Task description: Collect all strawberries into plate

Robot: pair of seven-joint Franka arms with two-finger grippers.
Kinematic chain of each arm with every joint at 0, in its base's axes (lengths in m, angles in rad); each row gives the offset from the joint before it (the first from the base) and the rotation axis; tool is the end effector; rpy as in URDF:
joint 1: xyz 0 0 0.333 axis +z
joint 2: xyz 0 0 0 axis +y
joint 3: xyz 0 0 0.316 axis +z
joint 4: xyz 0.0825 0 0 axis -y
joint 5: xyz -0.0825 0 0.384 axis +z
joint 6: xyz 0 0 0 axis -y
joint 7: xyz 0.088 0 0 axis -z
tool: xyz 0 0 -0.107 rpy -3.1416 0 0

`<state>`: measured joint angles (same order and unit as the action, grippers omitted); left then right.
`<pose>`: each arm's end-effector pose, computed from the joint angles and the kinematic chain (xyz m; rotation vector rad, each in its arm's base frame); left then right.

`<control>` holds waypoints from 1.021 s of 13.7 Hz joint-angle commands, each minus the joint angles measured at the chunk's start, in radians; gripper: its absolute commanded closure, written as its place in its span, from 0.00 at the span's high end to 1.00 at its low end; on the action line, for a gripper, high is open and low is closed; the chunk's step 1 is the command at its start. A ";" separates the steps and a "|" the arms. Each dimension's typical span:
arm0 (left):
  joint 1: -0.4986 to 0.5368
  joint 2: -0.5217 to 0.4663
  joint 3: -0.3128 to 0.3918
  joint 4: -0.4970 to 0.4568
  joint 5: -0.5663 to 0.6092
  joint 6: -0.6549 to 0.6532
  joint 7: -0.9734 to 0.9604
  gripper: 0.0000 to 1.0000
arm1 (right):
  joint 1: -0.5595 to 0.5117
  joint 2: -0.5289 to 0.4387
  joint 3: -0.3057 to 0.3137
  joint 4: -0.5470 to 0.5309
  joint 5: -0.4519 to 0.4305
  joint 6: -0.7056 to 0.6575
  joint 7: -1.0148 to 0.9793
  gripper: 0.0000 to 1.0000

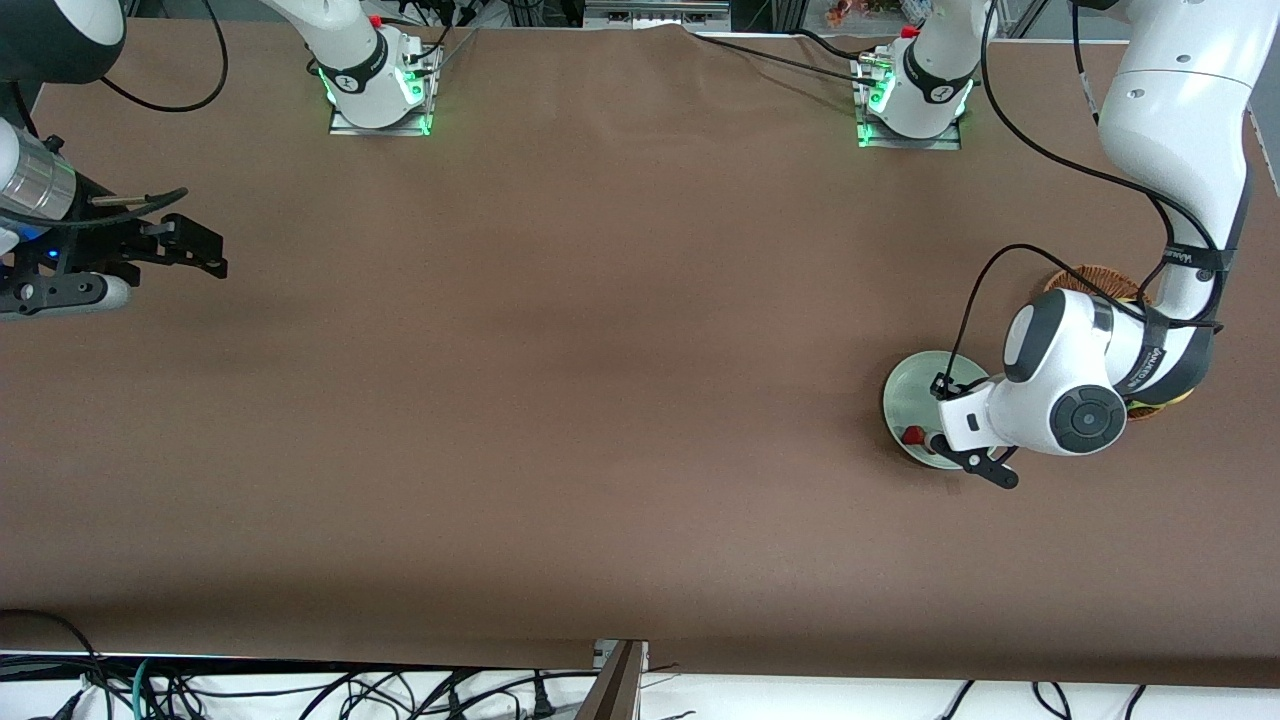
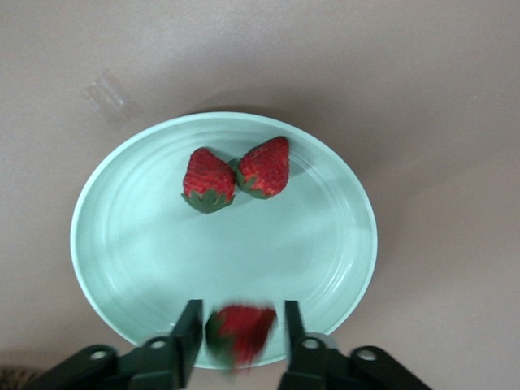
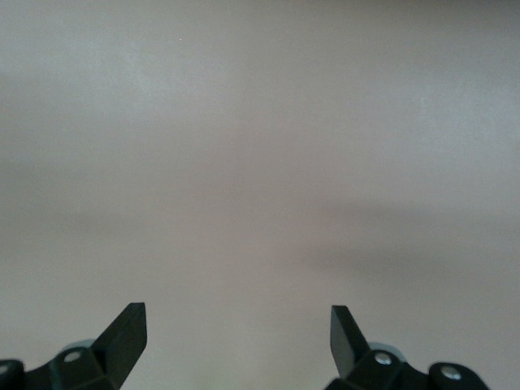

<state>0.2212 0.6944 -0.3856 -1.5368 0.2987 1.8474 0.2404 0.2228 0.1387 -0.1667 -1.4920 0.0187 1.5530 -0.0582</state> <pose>0.6648 -0.0520 0.2449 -3.0022 0.7568 0.5085 0.5912 0.0419 0.5814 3.1300 0.1796 -0.1189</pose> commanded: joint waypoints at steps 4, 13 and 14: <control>0.003 -0.090 -0.016 0.012 0.014 -0.004 0.004 1.00 | 0.001 -0.007 0.015 0.019 -0.005 -0.008 -0.002 1.00; 0.006 -0.328 -0.016 0.291 -0.066 -0.340 0.000 1.00 | 0.006 0.002 0.015 0.018 -0.017 0.001 0.011 1.00; 0.013 -0.328 -0.016 0.320 -0.066 -0.379 0.002 1.00 | 0.003 0.005 0.013 0.018 -0.016 0.004 0.012 1.00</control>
<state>0.2252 0.3386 -0.4049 -1.3064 0.2540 1.5460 0.2391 0.2273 0.1389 -0.1558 -1.4819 0.0186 1.5540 -0.0554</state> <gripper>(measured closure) 0.000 0.000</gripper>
